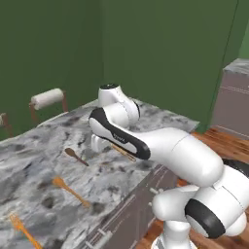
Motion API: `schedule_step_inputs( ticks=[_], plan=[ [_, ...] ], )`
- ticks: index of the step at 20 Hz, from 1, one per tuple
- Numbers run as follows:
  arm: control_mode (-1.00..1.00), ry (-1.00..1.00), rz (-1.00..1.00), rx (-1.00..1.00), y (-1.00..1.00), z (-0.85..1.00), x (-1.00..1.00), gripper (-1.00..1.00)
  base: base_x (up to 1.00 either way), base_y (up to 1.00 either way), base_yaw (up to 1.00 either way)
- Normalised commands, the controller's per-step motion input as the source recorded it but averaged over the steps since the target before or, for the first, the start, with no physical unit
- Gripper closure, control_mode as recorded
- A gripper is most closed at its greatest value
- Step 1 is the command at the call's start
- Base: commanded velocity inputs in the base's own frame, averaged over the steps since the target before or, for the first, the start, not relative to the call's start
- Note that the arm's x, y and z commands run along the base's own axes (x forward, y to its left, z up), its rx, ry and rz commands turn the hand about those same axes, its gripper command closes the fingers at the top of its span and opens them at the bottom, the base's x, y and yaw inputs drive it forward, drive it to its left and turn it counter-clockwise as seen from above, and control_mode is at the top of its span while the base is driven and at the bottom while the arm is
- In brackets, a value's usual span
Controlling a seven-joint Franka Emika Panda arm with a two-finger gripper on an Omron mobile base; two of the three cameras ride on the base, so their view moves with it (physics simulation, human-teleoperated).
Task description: Organize the utensils by type. Pick up the wooden spoons from the counter and place them in the open cabinet. Then pick up the metallic utensils from the counter and place them in the open drawer.
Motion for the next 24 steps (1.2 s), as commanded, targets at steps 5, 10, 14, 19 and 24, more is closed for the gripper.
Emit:
schedule_step_inputs(
  ticks=[5, 10, 14, 19, 24],
  plan=[
    [1.00, 0.00, 0.00, 0.00, 0.00, 0.00, 0.00, 1.00, 0.00, -0.24, -0.98],
    [1.00, 0.00, 0.00, 0.00, 0.00, 0.00, 0.00, 1.00, 0.00, -0.31, -0.95],
    [1.00, 0.00, 0.00, 0.00, 0.00, 0.00, 0.00, 1.00, 0.00, -0.37, -0.91],
    [1.00, 0.00, 0.00, 0.00, 0.00, 0.00, 0.00, 1.00, 0.29, -0.27, -0.66],
    [1.00, 0.00, 0.00, 0.00, 0.00, 0.00, 0.00, 1.00, 0.83, -0.25, -0.07]
  ],
)
